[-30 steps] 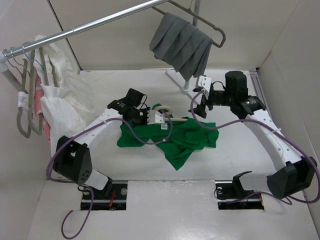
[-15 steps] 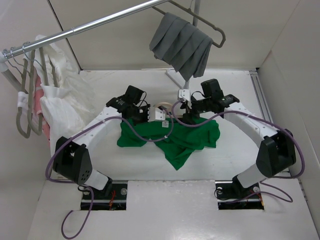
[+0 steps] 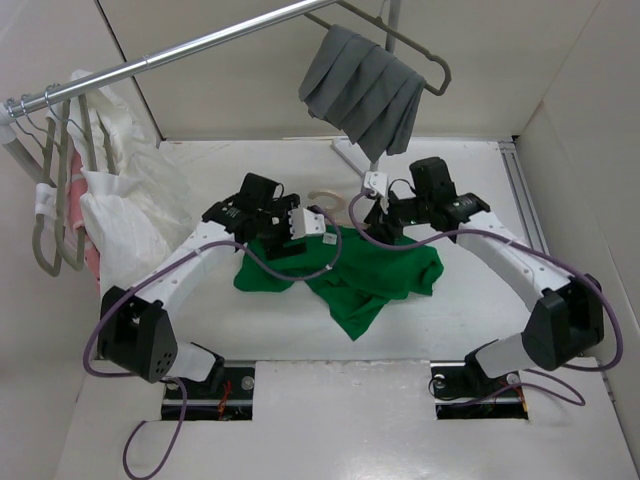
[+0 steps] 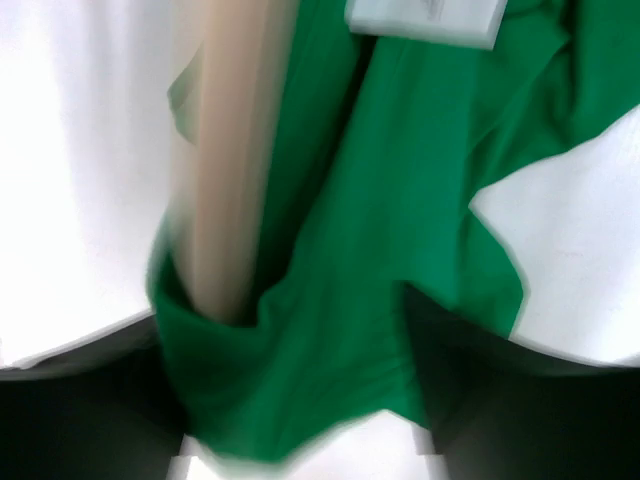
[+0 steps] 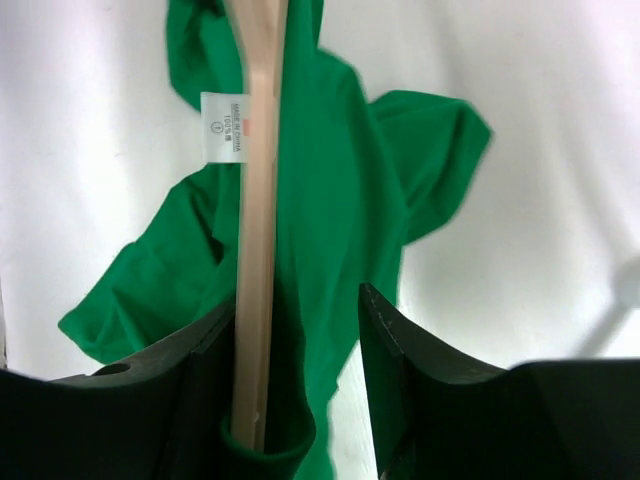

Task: Place the t-shirt on the hanger
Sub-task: Place tshirt on hanger

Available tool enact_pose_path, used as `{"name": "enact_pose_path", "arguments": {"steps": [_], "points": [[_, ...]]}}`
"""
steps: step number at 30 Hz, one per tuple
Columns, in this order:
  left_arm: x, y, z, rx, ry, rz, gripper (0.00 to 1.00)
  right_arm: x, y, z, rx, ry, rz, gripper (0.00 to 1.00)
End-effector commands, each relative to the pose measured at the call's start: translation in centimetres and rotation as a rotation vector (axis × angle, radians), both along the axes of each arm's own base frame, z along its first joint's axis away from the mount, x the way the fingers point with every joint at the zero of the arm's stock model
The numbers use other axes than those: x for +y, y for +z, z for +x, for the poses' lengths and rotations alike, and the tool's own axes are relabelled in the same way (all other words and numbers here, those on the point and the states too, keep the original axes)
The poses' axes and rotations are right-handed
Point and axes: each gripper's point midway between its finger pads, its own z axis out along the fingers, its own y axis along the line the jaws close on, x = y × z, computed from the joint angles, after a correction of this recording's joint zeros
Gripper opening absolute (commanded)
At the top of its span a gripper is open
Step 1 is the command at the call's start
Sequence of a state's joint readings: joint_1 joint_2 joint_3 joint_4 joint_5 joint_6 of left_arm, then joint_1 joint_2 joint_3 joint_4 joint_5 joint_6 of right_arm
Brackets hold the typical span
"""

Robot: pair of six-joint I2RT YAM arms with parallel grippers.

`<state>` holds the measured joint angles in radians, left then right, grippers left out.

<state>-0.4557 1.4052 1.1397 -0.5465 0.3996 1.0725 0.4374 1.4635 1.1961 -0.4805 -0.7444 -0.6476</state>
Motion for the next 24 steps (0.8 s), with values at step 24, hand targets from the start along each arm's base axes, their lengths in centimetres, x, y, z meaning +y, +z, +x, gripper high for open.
{"name": "enact_pose_path", "arguments": {"steps": [24], "points": [[2.9, 2.0, 1.3, -0.25, 0.318, -0.205, 1.0, -3.4, 7.7, 3.5, -0.126, -0.304, 0.04, 0.0]]}}
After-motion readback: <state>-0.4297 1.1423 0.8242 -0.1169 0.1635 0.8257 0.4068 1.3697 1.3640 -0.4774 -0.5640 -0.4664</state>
